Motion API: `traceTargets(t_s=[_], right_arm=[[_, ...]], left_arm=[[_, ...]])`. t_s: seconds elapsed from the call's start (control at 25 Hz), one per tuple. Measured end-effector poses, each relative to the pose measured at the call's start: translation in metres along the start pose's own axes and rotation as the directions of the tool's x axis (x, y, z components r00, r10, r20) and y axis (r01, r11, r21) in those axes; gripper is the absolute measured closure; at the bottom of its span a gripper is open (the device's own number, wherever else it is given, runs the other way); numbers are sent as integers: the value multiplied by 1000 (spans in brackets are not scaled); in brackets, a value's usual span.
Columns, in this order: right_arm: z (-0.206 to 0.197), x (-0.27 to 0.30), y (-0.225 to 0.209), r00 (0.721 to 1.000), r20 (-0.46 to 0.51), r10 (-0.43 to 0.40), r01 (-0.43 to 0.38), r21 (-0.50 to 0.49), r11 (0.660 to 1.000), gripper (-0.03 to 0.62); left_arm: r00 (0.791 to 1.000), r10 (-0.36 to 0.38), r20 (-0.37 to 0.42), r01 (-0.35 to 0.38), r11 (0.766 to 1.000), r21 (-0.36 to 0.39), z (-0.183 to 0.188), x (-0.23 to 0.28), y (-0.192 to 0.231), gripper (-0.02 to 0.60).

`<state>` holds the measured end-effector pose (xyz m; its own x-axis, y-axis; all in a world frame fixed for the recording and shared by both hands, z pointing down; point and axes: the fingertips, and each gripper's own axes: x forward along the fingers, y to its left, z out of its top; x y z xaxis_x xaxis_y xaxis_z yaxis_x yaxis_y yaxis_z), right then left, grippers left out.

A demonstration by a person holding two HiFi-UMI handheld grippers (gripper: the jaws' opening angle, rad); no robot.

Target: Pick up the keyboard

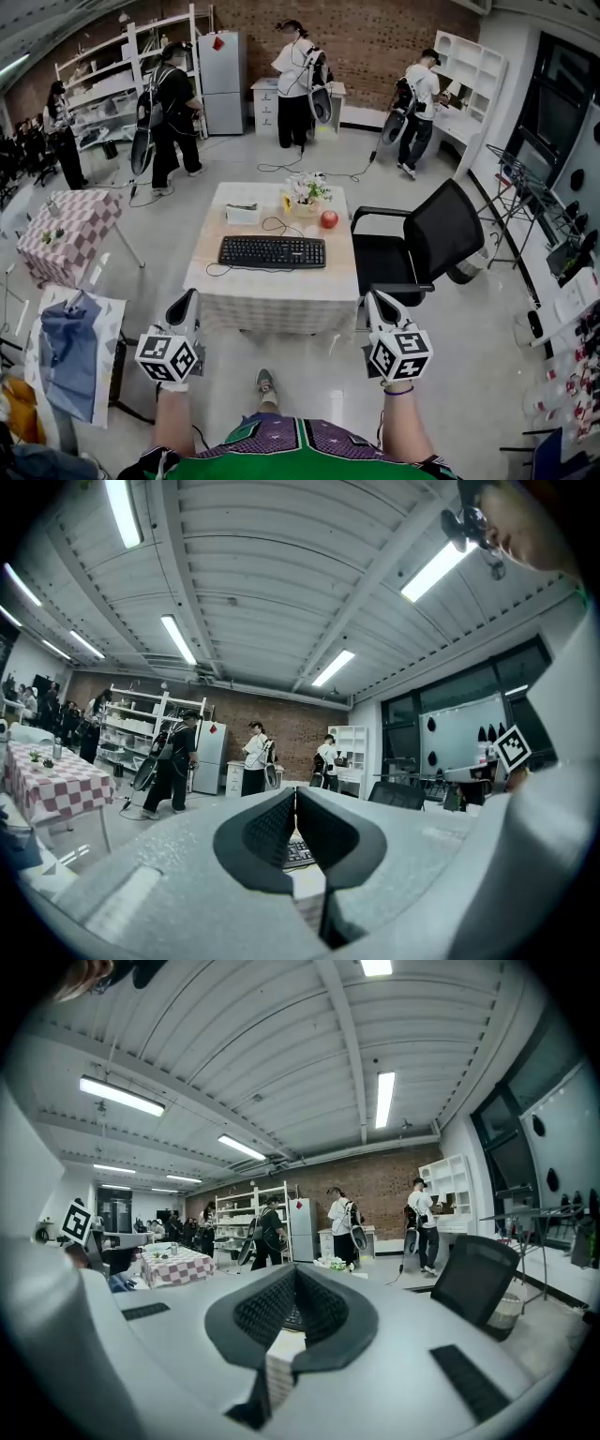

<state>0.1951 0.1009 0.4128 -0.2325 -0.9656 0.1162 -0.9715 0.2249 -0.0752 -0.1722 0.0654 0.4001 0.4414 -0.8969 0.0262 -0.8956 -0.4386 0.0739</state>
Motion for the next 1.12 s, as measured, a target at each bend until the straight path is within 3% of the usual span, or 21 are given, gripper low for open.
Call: traceTargets(t_s=[0.6, 1.12], right_arm=[[51, 172, -8, 999, -32, 12, -14, -47, 999, 592], [59, 274, 0, 999, -50, 9, -12, -60, 998, 592]], left_arm=[[1000, 9, 8, -9, 1000, 28, 35, 147, 88, 561], [999, -42, -13, 43, 997, 58, 44, 236, 145, 561]])
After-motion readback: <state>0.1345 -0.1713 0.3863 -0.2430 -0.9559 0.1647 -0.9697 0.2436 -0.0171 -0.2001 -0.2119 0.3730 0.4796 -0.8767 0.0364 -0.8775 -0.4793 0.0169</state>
